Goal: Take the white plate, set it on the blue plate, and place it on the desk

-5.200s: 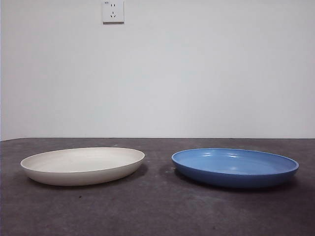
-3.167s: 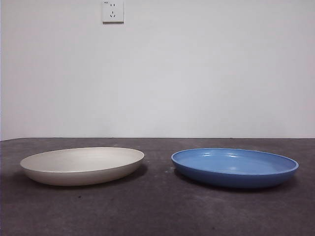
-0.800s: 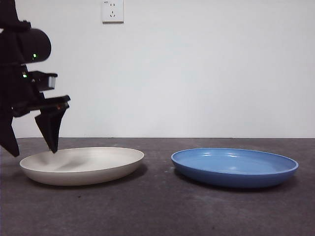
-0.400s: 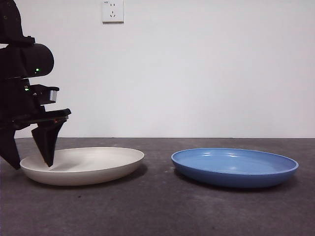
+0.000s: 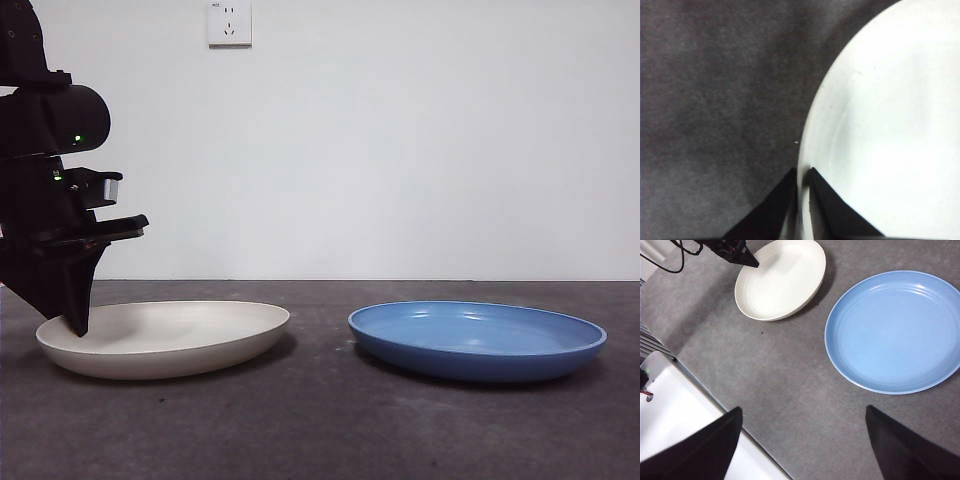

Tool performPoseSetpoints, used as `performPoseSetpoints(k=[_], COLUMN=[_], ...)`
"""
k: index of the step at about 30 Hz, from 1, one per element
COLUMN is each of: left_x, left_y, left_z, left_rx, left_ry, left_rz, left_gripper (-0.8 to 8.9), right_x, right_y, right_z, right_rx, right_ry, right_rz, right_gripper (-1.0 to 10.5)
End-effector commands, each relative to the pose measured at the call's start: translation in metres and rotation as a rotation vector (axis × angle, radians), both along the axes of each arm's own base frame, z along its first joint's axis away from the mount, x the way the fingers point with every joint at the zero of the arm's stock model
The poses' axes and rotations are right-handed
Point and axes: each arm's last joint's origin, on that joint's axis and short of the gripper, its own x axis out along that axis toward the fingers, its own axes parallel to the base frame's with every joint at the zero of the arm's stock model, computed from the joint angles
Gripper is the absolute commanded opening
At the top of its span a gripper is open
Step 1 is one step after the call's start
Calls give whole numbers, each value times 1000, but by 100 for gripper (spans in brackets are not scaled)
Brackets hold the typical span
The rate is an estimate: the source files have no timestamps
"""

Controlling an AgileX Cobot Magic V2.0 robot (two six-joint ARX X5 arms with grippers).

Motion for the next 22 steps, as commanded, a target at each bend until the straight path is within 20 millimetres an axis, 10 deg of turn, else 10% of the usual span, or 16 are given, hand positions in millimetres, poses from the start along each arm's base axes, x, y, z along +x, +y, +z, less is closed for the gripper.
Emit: performPoseSetpoints(k=[1,14,22], left_x=[3,-22,-31], left_y=[-1,-8,-46], left_z=[4,72,100], left_rx=[9,-141,-217], left_ry=[-23,-203,-274], left_rz=[1,-9,-69], left_gripper=[7,7,7], right_x=[1,1,1], right_y=[0,0,0], right_z=[5,6,6], right_rx=[7,3,4], right_ry=[-19,-26,-26], right_rz=[-2,-7,-7], right_gripper=[394,394,394])
